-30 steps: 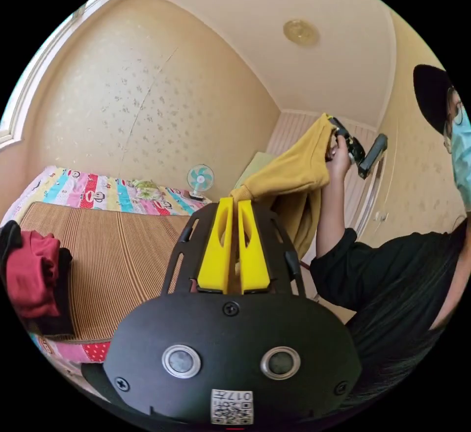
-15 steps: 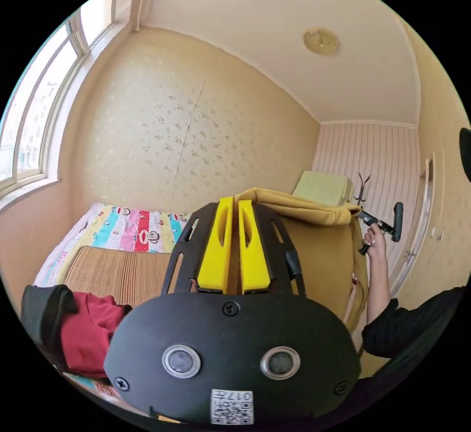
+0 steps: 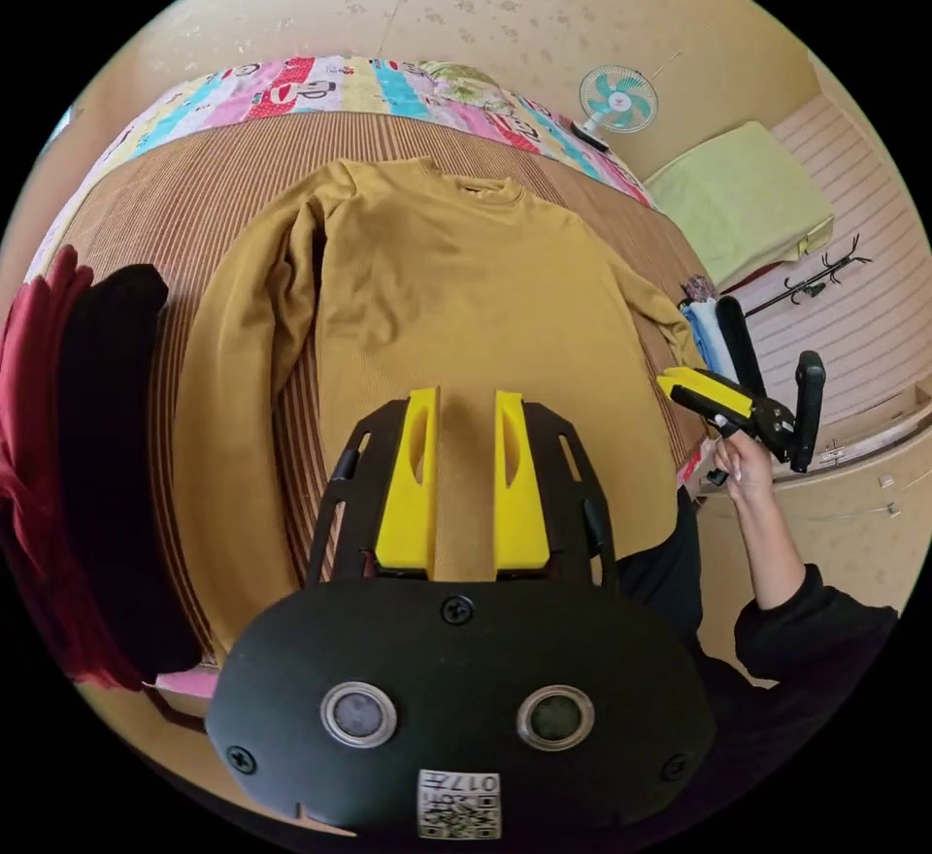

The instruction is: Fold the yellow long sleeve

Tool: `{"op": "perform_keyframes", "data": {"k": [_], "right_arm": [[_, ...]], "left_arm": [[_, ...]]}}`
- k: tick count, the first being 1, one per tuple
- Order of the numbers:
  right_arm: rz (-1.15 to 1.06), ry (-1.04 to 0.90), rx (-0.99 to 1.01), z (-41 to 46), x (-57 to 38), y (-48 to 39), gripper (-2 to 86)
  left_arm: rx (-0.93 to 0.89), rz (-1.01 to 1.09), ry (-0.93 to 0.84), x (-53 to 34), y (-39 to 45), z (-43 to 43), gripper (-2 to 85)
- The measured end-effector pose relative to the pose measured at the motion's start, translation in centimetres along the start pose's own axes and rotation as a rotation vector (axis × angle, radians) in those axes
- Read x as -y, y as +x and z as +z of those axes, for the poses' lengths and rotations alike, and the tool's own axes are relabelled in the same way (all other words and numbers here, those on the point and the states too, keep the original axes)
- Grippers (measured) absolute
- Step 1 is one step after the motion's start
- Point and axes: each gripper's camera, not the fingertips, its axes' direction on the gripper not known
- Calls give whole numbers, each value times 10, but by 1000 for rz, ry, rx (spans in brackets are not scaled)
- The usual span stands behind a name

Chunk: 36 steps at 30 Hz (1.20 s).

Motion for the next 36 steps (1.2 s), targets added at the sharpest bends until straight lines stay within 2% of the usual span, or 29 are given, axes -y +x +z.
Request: {"op": "perform_keyframes", "data": {"k": [2, 4, 5, 6, 8, 10, 11, 14, 17, 19, 20, 21, 22, 25, 27, 29, 30, 32, 34, 36], "right_arm": [[-79, -68, -89, 23, -38, -14, 44], [-122, 29, -246, 23, -76, -16, 29], [-124, 9, -368, 26, -91, -11, 25], [-114, -18, -458, 27, -100, -2, 21], [-8, -58, -488, 20, -107, 21, 19], [150, -48, -388, -3, -114, 49, 18], [233, 22, -303, -24, -123, 64, 18], [325, 174, -143, -54, -148, 89, 27], [372, 88, -47, -44, -154, 111, 38], [341, 23, 7, -34, -155, 117, 40], [331, -5, 4, -32, -156, 121, 38], [315, 1, -6, -41, -159, 124, 30], [303, -9, -2, -45, -160, 125, 27], [249, -30, 106, -68, -171, 133, 14], [235, -134, 219, -64, -188, 137, 10], [229, -297, 232, -47, -203, 140, 10], [264, -305, 240, -51, -216, 148, 11], [311, -167, 338, -80, -233, 172, 15], [434, 6, 405, -114, -247, 219, 23], [743, 197, 399, -147, -273, 312, 54]], "left_arm": [[3, 4, -23, -25, 1, 12, 88], [-78, 18, -61, -55, 2, 17, 83], [-125, 23, -52, -62, 2, 11, 77], [-205, 17, 7, -79, 1, -5, 64], [-244, -26, 131, -106, -8, -34, 64], [-217, -151, 154, -129, -29, -50, 97], [-223, -172, 144, -132, -34, -49, 112], [-347, -199, 89, -133, -45, -29, 137], [-328, -116, 6, -119, -22, 0, 132], [-108, -88, -25, -110, 0, 7, 96], [-76, -72, -33, -109, 4, 7, 87], [-81, -44, -51, -106, 10, 3, 64], [-170, -17, -77, -105, 11, -4, 33], [-295, -30, -21, -119, 1, -39, 15], [-233, -98, -36, -132, -11, -53, 14], [-111, -221, -123, -145, -27, -50, 19], [-64, -288, -139, -155, -38, -49, 25], [-64, -341, -100, -171, -49, -55, 38], [-155, -372, -14, -188, -57, -67, 58], [-186, -380, 21, -193, -59, -75, 61]]}}
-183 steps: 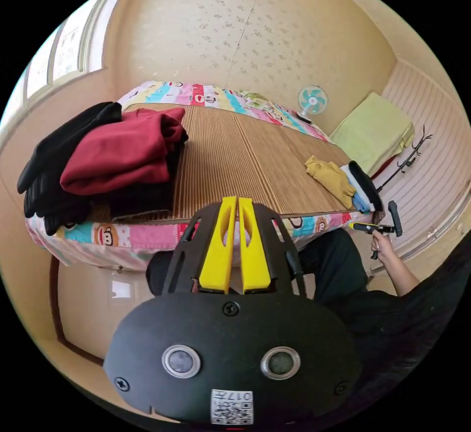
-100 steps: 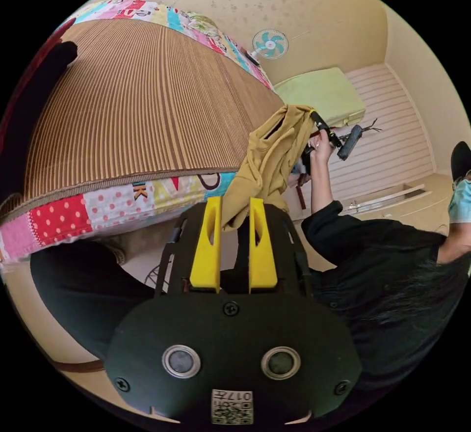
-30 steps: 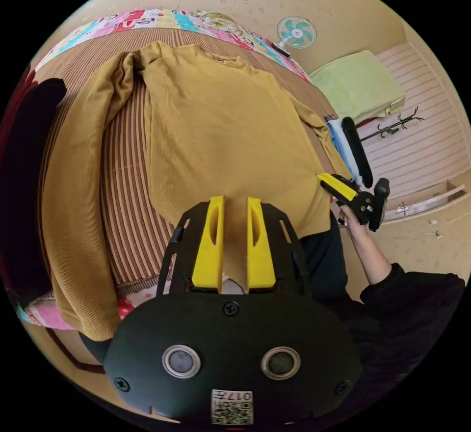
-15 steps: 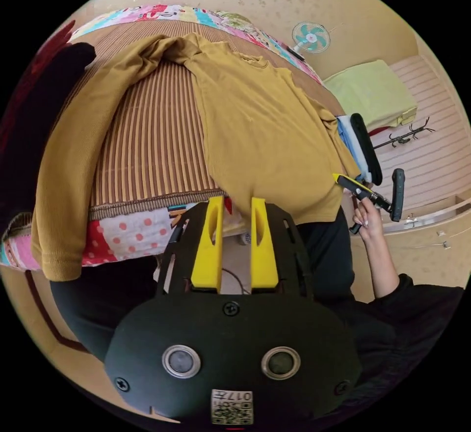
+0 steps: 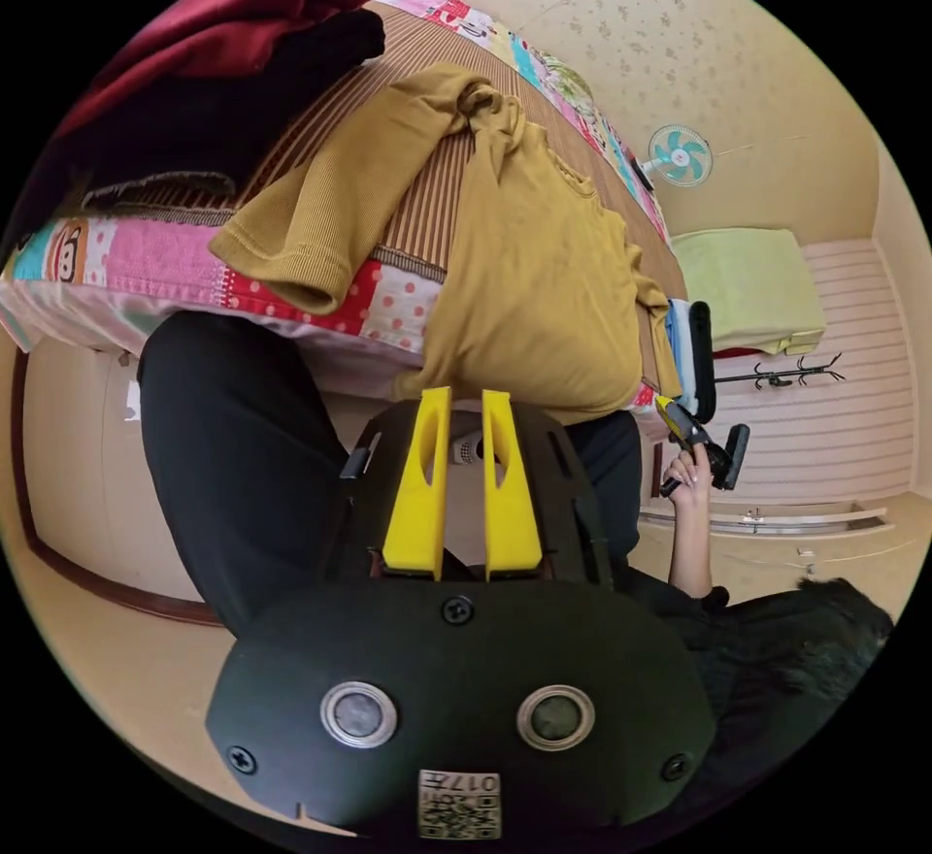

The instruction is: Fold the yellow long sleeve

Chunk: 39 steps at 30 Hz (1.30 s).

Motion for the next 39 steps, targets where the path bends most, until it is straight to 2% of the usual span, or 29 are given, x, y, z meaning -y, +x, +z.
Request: {"op": "perform_keyframes", "data": {"k": [1, 3, 5, 8, 11, 13, 15, 18, 19, 21, 22, 24, 30, 33, 35, 37, 38, 39], "right_arm": [[91, 52, -10, -14, 11, 21, 61], [444, 222, -67, -61, 44, 103, 86], [558, 286, -60, -82, 63, 147, 98], [584, 199, -94, -82, 94, 182, 91], [474, 141, -177, -116, 102, 166, 51], [306, 213, -78, -168, 92, 141, 45], [207, 352, -199, -248, 64, 120, 42], [354, 431, -441, -304, 26, 167, 46], [401, 416, -444, -307, 19, 188, 50], [617, 365, -287, -311, -22, 275, 74], [657, 375, -221, -311, -36, 294, 82], [781, 445, 86, -300, -97, 347, 111], [925, 431, 674, -211, -162, 388, 145], [976, 571, 958, -181, -163, 385, 135], [1005, 648, 1036, -173, -159, 380, 106], [1066, 636, 978, -180, -157, 363, 64], [1027, 678, 902, -203, -153, 334, 46], [895, 730, 809, -238, -144, 293, 38]], "left_arm": [[9, -5, 5, 0, 0, -3, 62], [35, -3, 3, 4, 4, -6, 62], [37, 14, -7, 9, 12, -6, 63], [28, 35, -13, 17, 28, -3, 63], [2, 29, -38, 23, 38, 4, 62], [-32, 33, -57, 27, 45, 9, 62], [-28, 41, -74, 29, 50, 12, 62], [-35, 50, -105, 32, 56, 19, 62], [-43, 55, -109, 32, 59, 21, 62], [-54, 55, -121, 31, 61, 25, 62], [-66, 56, -130, 31, 63, 27, 61], [-82, 60, -144, 30, 65, 28, 61], [-92, 44, -130, 26, 63, 15, 61], [-111, 25, -107, 23, 58, 3, 61], [-106, 15, -88, 21, 54, -5, 61], [-114, -7, -69, 17, 47, -13, 61], [-119, -14, -65, 16, 46, -15, 61], [-131, -24, -57, 14, 42, -19, 61]]}}
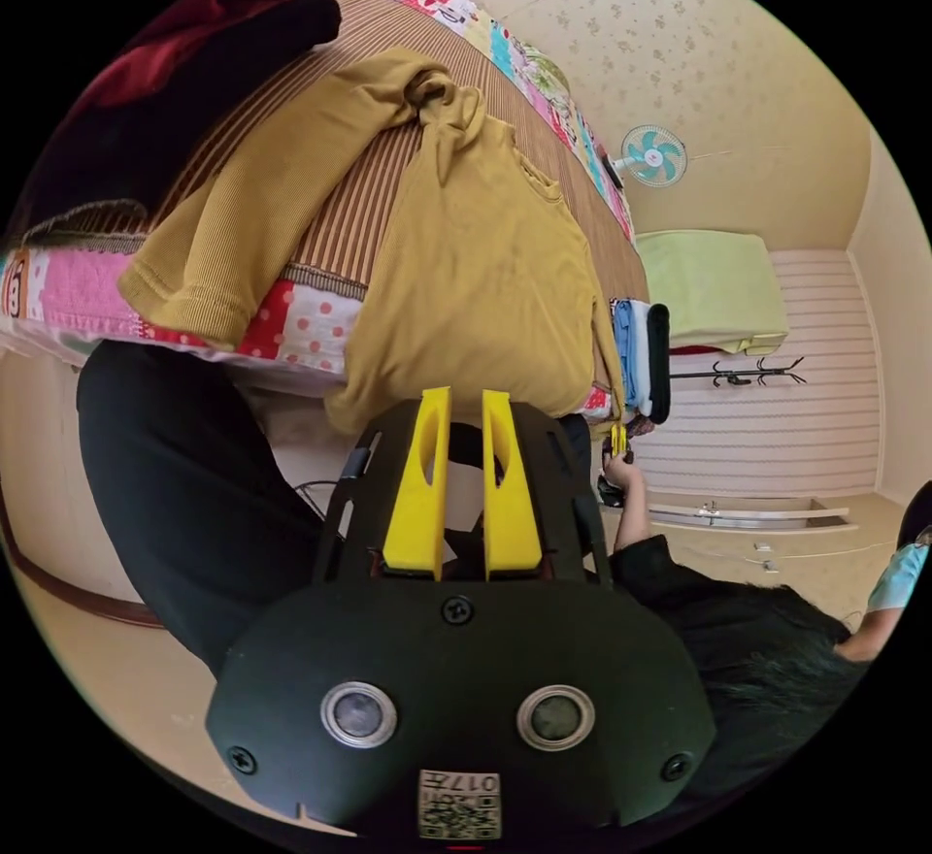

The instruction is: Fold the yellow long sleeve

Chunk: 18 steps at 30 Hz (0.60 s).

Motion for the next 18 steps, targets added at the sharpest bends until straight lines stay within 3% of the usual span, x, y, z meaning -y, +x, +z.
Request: {"op": "perform_keyframes", "data": {"k": [4, 6, 8, 11, 13, 15, 18], "right_arm": [[-671, 9, -281, 55, -115, -172, 23], [-977, -45, -214, 122, -210, -231, 19], [-1074, -198, -92, 180, -278, -241, 17], [-1188, -605, -33, 288, -404, -201, 18], [-1255, -840, -129, 341, -479, -135, 19], [-1248, -1138, -412, 380, -560, -15, 22], [-1081, -1290, -651, 356, -617, 102, 23]], "left_arm": [[-13, -18, 46, -8, -5, -16, 61], [-30, -15, 57, -11, -6, -21, 62], [-40, -13, 71, -14, -7, -25, 63], [-21, -30, 132, -24, -11, -36, 74], [10, -44, 183, -31, -16, -47, 94], [46, -64, 231, -35, -21, -60, 107], [151, -79, 334, -41, -30, -87, 122]]}}
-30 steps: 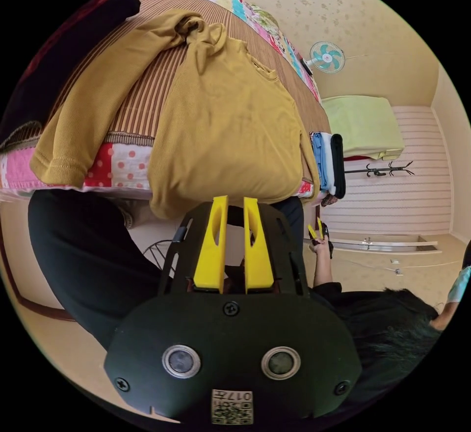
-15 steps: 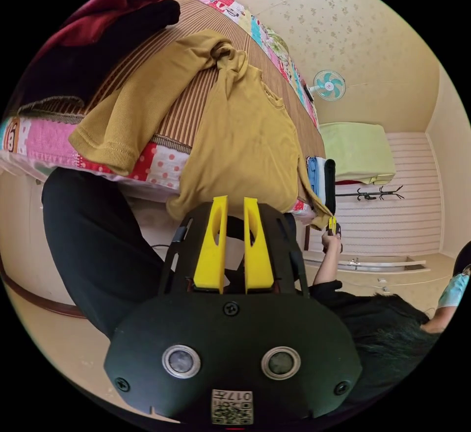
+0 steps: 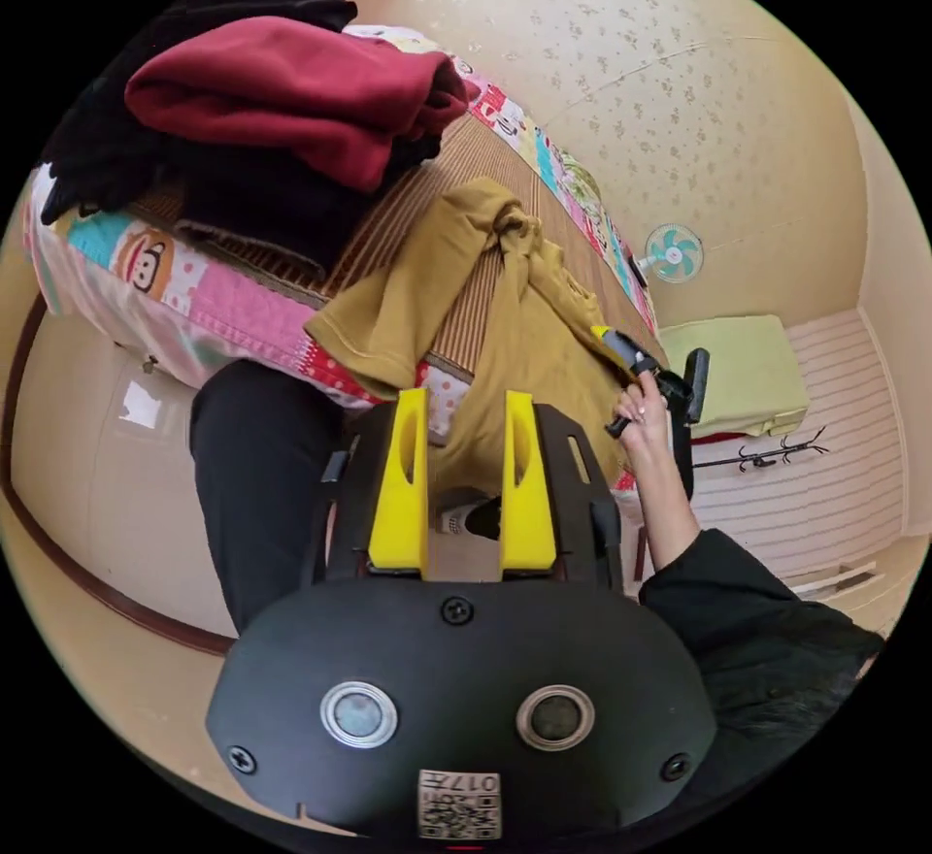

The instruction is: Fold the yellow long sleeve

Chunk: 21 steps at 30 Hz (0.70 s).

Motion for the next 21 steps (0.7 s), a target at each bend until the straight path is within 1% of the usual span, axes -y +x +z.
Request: {"op": "perform_keyframes", "data": {"k": [2, 4, 5, 6, 7, 9, 10, 11, 12, 13, 14, 16, 18, 19, 21], "right_arm": [[-30, -22, 49, 34, -37, -20, 24], [-61, -61, 43, 55, -66, -42, 27], [-103, -76, 36, 62, -81, -58, 29], [-159, -81, 23, 67, -95, -74, 32], [-187, -82, 12, 69, -101, -81, 33], [-308, -115, -18, 76, -119, -107, 41], [-335, -133, -22, 78, -123, -113, 44], [-382, -188, -28, 85, -130, -124, 52], [-424, -241, -29, 91, -137, -136, 61], [-454, -253, -29, 92, -142, -143, 67], [-525, -239, -36, 89, -154, -160, 77], [-630, -153, -70, 79, -174, -192, 93], [-791, 9, -157, 64, -205, -244, 119], [-823, 63, -181, 61, -214, -257, 126], [-929, 279, -210, 53, -248, -304, 138]], "left_arm": [[86, 32, 32, 6, -3, -9, 133], [200, 113, 12, 16, 0, -2, 140], [226, 138, -4, 19, 1, 3, 141], [271, 190, -64, 25, 3, 21, 133], [316, 238, -166, 31, 4, 45, 108], [377, 249, -293, 34, 3, 69, 56], [324, 231, -292, 33, 3, 62, 35], [265, 223, -281, 33, 3, 55, 32], [107, 203, -253, 32, 4, 34, 27], [-71, 178, -218, 33, 3, 10, 25], [-165, 167, -197, 33, 3, -4, 24], [-511, 141, -118, 39, 3, -51, 24], [-611, 166, -80, 46, 12, -79, 26], [-599, 176, -57, 49, 20, -95, 27], [-554, 202, -39, 54, 36, -112, 28]]}}
